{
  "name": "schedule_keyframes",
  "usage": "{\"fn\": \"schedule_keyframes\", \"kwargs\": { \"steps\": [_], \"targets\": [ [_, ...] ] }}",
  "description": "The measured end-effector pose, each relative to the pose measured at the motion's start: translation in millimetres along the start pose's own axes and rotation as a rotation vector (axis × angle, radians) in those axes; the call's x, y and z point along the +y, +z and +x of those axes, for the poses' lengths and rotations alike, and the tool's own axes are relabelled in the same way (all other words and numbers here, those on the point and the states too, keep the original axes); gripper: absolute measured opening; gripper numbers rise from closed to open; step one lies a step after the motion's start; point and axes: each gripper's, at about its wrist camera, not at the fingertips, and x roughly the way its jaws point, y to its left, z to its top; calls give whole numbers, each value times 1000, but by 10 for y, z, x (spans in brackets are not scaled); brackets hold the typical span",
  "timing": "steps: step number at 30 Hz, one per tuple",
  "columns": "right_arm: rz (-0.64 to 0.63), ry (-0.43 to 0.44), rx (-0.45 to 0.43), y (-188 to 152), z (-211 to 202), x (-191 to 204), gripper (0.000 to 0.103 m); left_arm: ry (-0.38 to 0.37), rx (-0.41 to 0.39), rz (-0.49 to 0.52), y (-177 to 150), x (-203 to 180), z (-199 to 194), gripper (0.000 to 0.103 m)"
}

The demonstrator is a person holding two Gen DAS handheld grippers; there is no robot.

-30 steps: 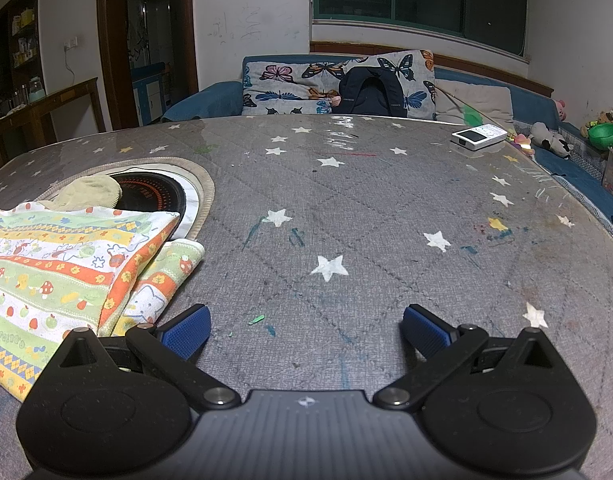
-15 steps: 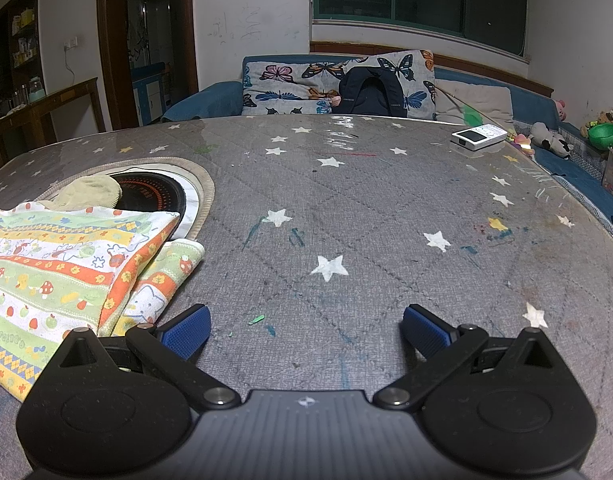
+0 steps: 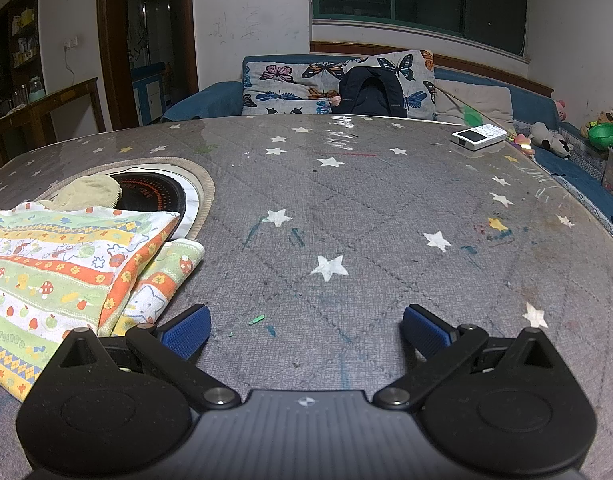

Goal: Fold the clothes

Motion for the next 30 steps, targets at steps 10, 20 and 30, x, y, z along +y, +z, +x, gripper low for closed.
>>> {"fn": "schedule_keyframes", "kwargs": {
  "steps": [10,20,30],
  "targets": [
    [0,0,0,0,0,1,103,0,0,0,-6,34,-4,103],
    [0,0,0,0,0,0,103,0,0,0,-3,22,-2,103],
    [0,0,0,0,-1,0,103,0,0,0,0,5,0,103]
  ]
}}
